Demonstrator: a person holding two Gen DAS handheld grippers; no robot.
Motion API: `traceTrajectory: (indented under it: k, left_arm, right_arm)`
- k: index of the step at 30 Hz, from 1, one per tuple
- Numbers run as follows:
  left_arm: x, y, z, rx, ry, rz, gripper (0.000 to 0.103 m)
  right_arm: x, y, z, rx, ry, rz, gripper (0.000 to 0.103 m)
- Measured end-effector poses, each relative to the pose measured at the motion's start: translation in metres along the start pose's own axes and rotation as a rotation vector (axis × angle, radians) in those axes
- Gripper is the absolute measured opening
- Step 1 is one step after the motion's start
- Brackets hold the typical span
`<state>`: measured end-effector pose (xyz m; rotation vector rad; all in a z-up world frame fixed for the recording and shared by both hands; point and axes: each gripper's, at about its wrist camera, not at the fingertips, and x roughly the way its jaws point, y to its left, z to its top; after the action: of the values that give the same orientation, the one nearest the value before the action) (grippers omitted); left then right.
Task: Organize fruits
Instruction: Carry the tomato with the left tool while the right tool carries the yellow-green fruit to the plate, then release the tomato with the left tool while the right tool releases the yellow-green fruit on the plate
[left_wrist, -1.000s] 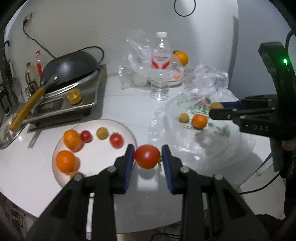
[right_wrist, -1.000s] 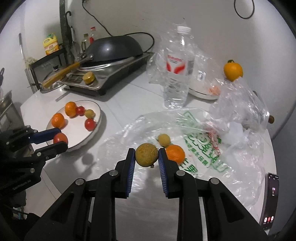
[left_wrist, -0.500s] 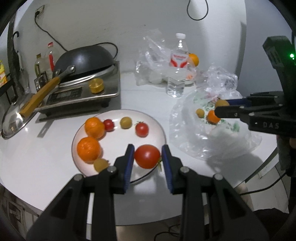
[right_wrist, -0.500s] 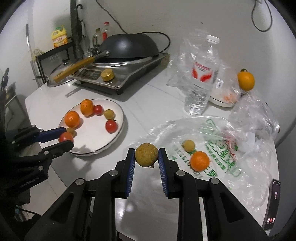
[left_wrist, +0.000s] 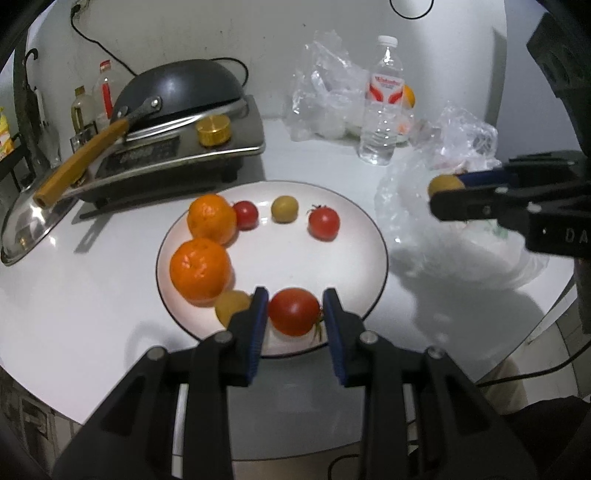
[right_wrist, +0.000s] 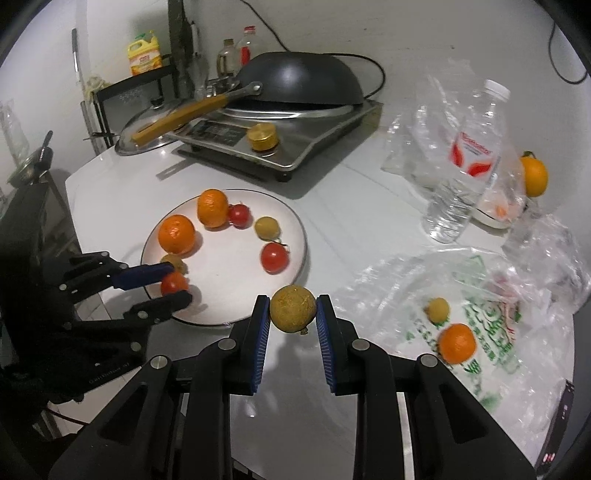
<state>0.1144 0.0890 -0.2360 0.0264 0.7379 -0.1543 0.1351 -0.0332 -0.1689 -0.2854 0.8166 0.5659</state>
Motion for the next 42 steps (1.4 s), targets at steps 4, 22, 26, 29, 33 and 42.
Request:
traceTrajectory:
  k: [4,22,26,29,33,42]
  left_arm:
    - [0.006,0.007,-0.001,-0.021,0.023,-0.029,0.031]
    - [-0.001,0.021,-0.001,-0.045,0.006,-0.054,0.033]
    - [-0.002,0.021,-0.002,-0.041,0.002,-0.056,0.035]
    - [-0.001,0.022,-0.001,-0.048,0.000,-0.058,0.036]
    - [-0.002,0.023,-0.002,-0.051,0.001,-0.059,0.036]
    - [-0.007,0.024,-0.003,-0.069,-0.004,-0.044,0.037]
  right_arm:
    - [0.014,0.011,0.006,-0.018,0.018,0.026,0.027]
    - [0.059,0.040,0.013,-0.029,0.085,0.123,0.027]
    - [0.065,0.042,0.011,-0.023,0.103,0.133,0.027]
    - [0.067,0.043,0.010,-0.015,0.110,0.141,0.027]
    - [0.071,0.040,0.010,-0.003,0.120,0.139,0.027]
    - [0.076,0.040,0.010,-0.009,0.138,0.154,0.027]
